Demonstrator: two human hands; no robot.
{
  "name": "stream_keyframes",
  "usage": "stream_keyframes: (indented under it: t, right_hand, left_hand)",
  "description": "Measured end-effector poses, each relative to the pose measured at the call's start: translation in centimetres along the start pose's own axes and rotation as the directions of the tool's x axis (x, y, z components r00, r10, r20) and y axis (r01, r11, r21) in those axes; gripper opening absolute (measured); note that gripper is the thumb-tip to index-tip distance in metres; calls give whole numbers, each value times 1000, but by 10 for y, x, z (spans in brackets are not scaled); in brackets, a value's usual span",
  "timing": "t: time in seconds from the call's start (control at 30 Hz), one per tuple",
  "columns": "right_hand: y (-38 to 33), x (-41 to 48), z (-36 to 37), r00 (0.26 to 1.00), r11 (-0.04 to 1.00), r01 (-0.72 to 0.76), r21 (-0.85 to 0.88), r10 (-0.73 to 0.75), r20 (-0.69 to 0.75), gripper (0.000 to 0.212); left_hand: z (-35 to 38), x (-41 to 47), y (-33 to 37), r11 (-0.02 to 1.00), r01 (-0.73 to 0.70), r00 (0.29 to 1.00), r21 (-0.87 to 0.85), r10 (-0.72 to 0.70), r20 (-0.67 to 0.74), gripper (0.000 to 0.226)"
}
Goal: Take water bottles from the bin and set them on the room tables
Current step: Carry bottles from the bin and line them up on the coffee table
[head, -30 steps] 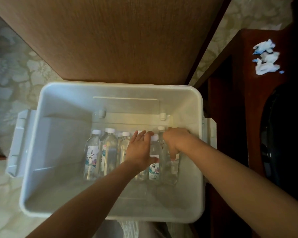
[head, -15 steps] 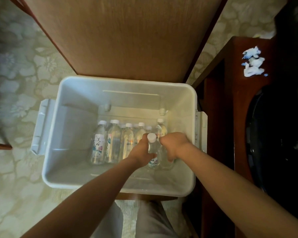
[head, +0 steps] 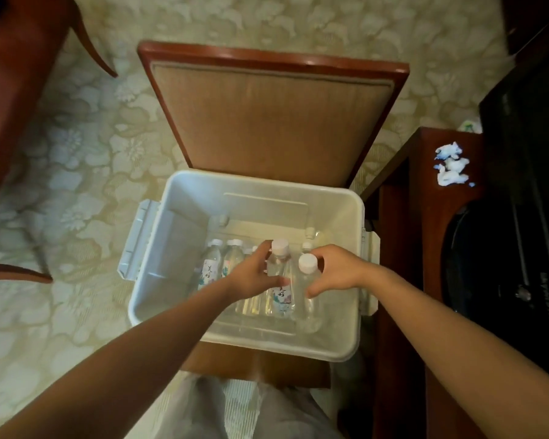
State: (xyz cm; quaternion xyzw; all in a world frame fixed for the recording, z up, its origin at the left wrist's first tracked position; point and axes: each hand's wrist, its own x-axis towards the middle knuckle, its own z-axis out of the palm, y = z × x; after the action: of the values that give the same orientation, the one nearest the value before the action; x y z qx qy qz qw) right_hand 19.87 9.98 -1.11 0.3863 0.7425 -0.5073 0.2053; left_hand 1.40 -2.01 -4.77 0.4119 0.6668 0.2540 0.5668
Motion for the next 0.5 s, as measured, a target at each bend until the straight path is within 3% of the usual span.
stream_keyframes:
  t: [0.07,0.13,0.2,0.27,0.33,0.5]
  right_hand:
    - [-17,-7,-8,999,988,14,153,-9,-32,49]
    - [-38,-15,-16,999,954,16,301,-1,-49,34]
    - [-60,-25,-21,998,899,13,438,13,-58,30]
    - [-82,-30,-22,996,840,40,542,6,-84,49]
    - [-105,-33,-21,993,781,97,618,-29,-118,60]
    - [-164,-44,-8,974,606,224,763,-173,-148,36]
  left_hand:
    - [-19,-9,13,990,-8,1000,-140,8,0,62]
    - [-38,-23,28,973,-25,1000,-229,22,-15,57]
    - [-57,-38,43,962,-29,999,-271,21,-33,66]
    - [-74,-57,54,955,-9,997,-295,-13,-73,81]
    - [-88,-75,62,943,-31,991,-330,-14,-133,76]
    - [-111,-125,78,903,-109,956,-415,-18,-291,66]
